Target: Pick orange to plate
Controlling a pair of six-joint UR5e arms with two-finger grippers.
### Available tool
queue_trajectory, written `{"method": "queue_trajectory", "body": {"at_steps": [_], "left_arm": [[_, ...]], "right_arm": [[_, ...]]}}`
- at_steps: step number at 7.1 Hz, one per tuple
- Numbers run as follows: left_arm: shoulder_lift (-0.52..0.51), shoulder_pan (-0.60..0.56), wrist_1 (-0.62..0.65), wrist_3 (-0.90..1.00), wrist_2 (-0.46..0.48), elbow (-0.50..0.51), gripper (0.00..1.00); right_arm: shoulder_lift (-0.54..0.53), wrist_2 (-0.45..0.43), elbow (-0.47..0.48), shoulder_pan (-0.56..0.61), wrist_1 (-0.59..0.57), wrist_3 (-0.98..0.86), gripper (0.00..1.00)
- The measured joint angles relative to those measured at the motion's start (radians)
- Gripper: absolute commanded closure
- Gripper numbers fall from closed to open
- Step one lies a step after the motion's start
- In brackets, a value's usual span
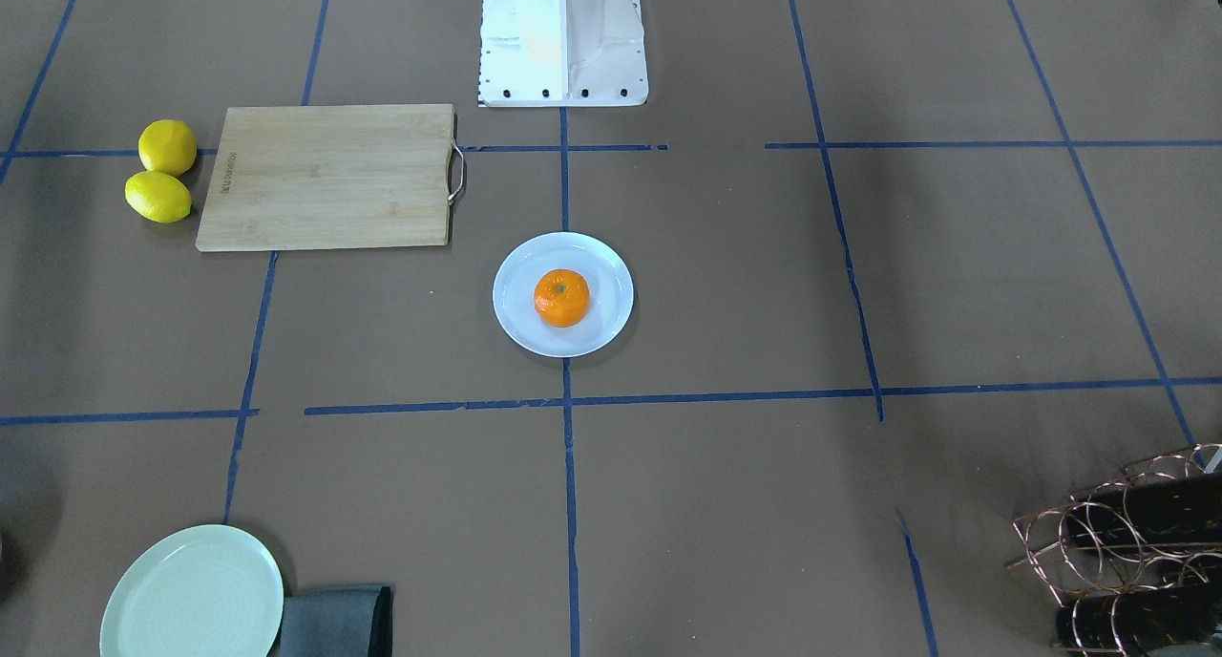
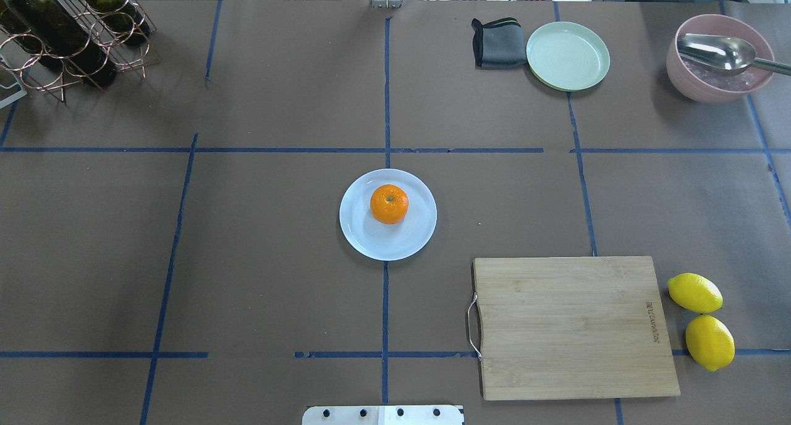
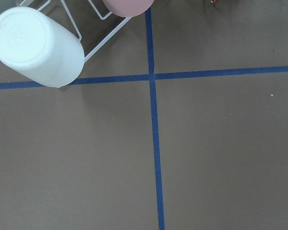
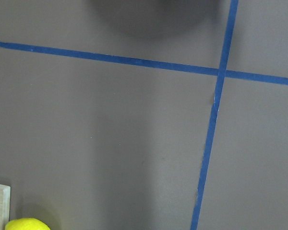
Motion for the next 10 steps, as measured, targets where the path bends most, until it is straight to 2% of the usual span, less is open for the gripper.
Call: {"method": "queue_trajectory", "body": {"at_steps": [10], "left_arm": [[0.000, 0.015, -0.002, 0.000, -0.002, 0.009, 0.00]], "right_arm": [[0.004, -0.001, -0.012, 0.000, -0.001, 0.001, 0.00]]}}
